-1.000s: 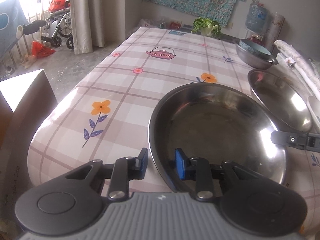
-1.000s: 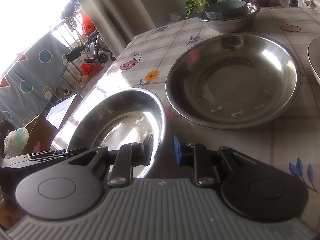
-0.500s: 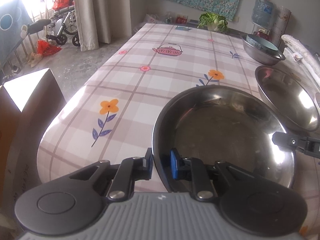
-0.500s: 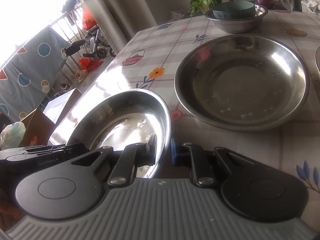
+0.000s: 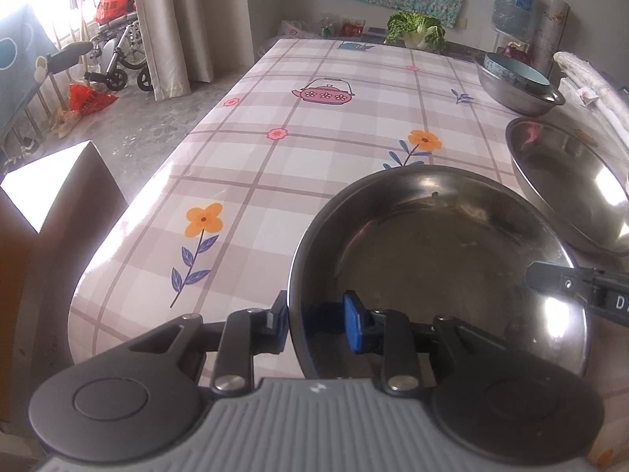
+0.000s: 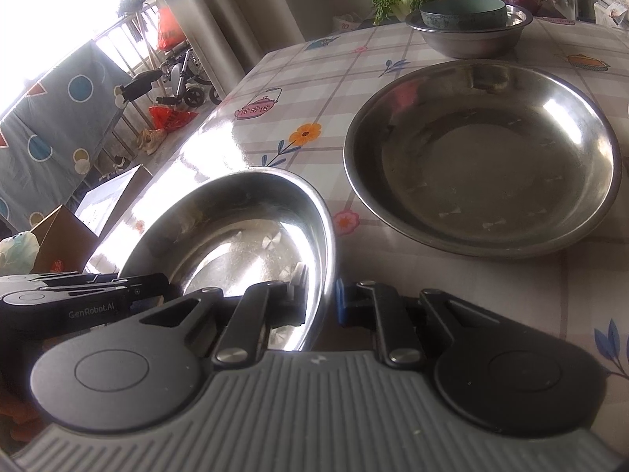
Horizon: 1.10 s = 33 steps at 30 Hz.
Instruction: Organize plates and bowls
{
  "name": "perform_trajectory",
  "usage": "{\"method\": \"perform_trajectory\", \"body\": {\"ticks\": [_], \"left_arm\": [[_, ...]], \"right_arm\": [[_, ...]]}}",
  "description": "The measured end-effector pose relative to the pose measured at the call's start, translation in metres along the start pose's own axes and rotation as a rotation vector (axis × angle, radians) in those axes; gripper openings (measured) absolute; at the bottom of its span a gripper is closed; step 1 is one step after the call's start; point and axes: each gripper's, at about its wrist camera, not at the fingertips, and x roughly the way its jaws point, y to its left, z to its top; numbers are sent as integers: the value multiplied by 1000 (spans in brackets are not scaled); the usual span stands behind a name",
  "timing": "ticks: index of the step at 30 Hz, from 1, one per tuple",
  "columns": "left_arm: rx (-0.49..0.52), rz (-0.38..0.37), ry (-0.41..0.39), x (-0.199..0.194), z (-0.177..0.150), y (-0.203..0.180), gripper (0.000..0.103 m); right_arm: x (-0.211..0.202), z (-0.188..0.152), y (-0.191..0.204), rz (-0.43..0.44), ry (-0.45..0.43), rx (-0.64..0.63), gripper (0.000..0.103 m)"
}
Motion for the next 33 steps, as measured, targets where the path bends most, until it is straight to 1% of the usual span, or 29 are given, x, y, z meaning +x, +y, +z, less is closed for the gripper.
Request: {"method": "perform_trajectory", "body": {"ticks": [17, 23, 33], "left_arm": [[8, 13, 5, -3, -1, -4, 29], [14, 14, 4, -1, 0, -5, 33], [9, 14, 6, 0, 1, -5, 34]], "right_arm": [[-2, 0, -1, -3, -2, -3, 12], [-1, 0, -1, -2, -2, -3, 12], [2, 0, -1, -7, -3, -13, 12]]}}
